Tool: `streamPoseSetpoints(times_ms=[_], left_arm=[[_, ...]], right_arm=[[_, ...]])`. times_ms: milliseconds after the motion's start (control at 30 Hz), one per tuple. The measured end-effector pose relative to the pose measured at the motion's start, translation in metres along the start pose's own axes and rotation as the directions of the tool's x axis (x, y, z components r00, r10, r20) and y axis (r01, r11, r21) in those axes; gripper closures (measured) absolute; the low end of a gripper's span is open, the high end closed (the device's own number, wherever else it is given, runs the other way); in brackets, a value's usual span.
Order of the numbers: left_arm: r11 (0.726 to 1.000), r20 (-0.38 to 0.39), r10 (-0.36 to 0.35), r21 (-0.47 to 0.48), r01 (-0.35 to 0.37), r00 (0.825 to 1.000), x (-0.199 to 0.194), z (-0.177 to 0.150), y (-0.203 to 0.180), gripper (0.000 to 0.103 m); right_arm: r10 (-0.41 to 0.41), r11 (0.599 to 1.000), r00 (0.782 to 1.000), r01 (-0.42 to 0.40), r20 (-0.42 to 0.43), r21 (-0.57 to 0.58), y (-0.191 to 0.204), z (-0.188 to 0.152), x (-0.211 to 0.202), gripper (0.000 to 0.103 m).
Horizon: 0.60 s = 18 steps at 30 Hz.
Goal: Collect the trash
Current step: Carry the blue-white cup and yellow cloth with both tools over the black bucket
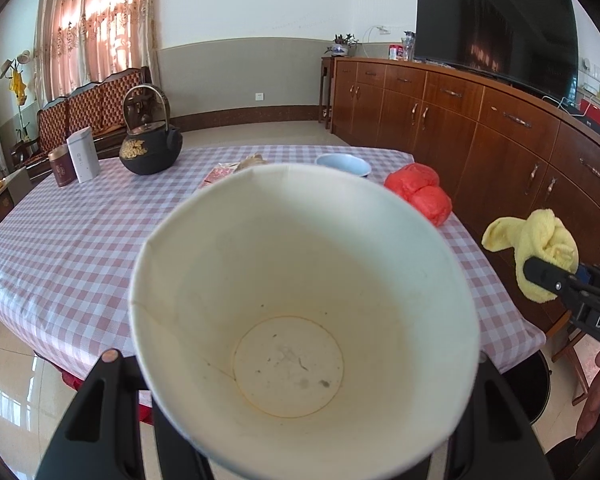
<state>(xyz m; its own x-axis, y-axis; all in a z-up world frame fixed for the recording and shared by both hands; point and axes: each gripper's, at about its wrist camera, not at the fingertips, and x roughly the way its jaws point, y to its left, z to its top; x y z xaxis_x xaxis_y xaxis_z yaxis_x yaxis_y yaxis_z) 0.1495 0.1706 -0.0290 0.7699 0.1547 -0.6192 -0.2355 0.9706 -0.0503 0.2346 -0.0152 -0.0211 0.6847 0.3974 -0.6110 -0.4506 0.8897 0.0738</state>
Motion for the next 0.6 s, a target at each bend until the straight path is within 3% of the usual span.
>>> streamPoseSetpoints(times_ms=[600], left_arm=[[0.977,0.006,-0.168,0.133,0.166,0.986,-0.019,-0.008,-0.098,0.043]], right_arm=[[-0.158,0.981,0.987,0.155,0.021,0.115,-0.081,-0.038,-0.075,0.058]])
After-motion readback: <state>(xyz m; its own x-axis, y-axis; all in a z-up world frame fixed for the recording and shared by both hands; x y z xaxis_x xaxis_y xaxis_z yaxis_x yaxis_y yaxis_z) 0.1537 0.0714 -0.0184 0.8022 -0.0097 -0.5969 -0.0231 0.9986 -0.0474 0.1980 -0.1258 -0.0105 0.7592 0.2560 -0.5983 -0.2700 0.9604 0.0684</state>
